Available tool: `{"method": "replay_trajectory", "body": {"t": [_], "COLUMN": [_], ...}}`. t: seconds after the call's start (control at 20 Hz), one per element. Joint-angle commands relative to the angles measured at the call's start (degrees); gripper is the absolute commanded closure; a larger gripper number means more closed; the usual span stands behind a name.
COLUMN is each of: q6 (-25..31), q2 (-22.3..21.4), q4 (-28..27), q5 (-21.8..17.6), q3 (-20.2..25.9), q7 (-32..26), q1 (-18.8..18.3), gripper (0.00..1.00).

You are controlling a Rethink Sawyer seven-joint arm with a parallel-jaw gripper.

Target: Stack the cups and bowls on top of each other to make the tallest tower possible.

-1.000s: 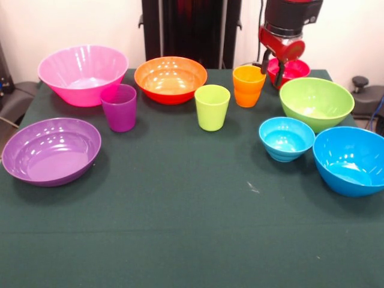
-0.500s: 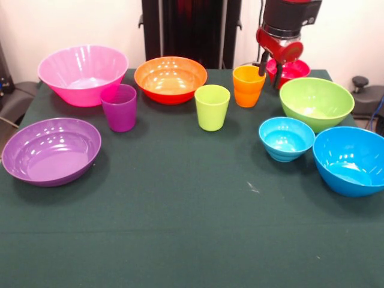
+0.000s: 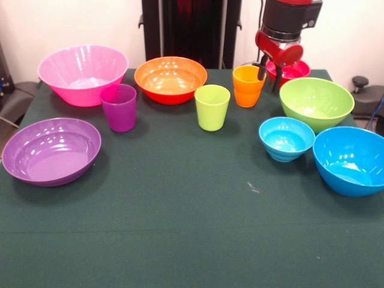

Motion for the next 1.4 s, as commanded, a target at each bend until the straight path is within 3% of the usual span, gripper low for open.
{"method": "replay_trajectory", "body": {"t": [0.05,1.4], "q6": [7.6,8.2], "q2": [4.5,7.1], "q4": [-6.0,-8.3], "q5": [2.0,4.2], "q3": [1.8,1.0], "q7": [8.2,11.2], "q1": [1.8,5.9], "gripper": [0.0,0.0]}}
